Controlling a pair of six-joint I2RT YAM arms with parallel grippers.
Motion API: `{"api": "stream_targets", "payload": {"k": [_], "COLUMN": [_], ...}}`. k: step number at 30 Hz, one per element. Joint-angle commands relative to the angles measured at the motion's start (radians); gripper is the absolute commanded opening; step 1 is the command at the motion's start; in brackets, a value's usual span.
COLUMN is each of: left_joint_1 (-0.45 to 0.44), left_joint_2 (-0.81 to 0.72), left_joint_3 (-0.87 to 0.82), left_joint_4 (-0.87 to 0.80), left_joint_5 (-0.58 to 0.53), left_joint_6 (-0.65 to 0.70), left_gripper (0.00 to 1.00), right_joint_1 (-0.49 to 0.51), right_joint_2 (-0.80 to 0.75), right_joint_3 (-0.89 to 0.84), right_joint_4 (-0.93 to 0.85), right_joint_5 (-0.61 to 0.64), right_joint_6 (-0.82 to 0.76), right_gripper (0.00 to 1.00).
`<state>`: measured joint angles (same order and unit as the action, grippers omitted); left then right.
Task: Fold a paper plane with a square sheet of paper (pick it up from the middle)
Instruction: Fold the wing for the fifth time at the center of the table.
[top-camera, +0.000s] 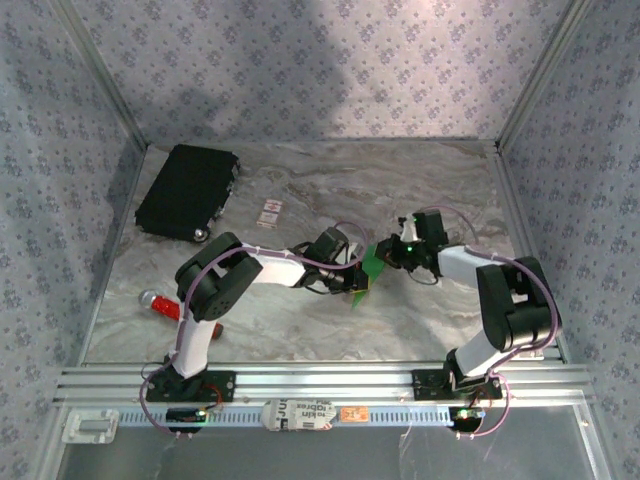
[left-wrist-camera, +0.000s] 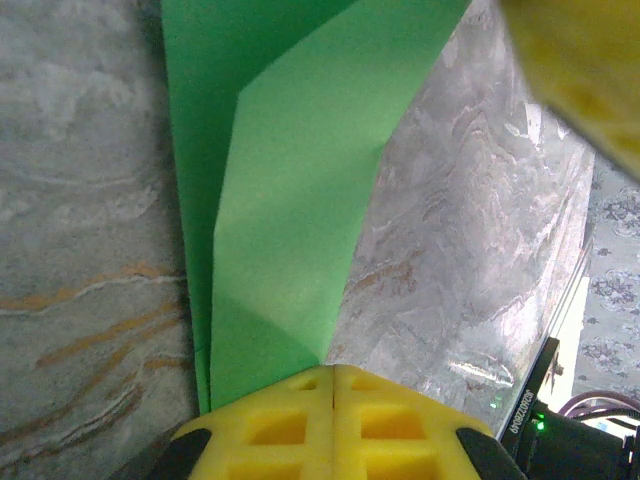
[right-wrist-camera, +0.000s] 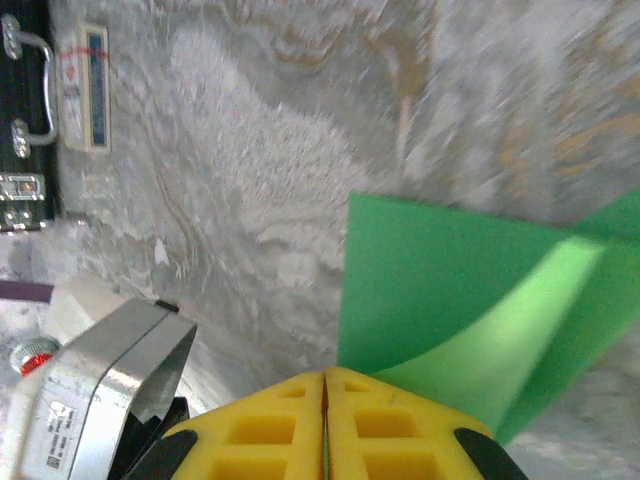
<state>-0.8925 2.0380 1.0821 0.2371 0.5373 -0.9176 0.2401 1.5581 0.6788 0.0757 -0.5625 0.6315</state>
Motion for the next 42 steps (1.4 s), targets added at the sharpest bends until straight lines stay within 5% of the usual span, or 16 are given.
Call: {"api": "stream_targets", "payload": {"k": [1, 11, 26, 42], "left_joint_1": [-0.017, -0.017, -0.021, -0.024], "left_joint_2": [0.04, 0.036, 0.051, 0.064], "left_joint_3": [-0.032, -0.053, -0.087, -0.09], "left_joint_4": [-0.124, -0.097, -0.064, -0.058], "left_joint_5": [-0.024, -0.028, -0.025, -0.018], "left_joint_6": [-0.001, -0.02, -0.04, -0.038], "left_gripper": [0.0, 0.0, 0.0, 0.0], "right_joint_1": [0.052, 0.037, -0.131, -0.214], "right_joint_2": [0.024, 0.086, 0.178, 0.184], "right_joint_3": [0.004, -0.031, -0.012, 0.088], "right_joint_4": [0.009, 0.05, 0.089, -0.027], "right_joint_5": [0.064, 0.086, -0.001, 0.079], "right_joint_6": [0.038, 0.026, 0.005, -0.038], "right_gripper": [0.09, 0.09, 0.1, 0.11]}}
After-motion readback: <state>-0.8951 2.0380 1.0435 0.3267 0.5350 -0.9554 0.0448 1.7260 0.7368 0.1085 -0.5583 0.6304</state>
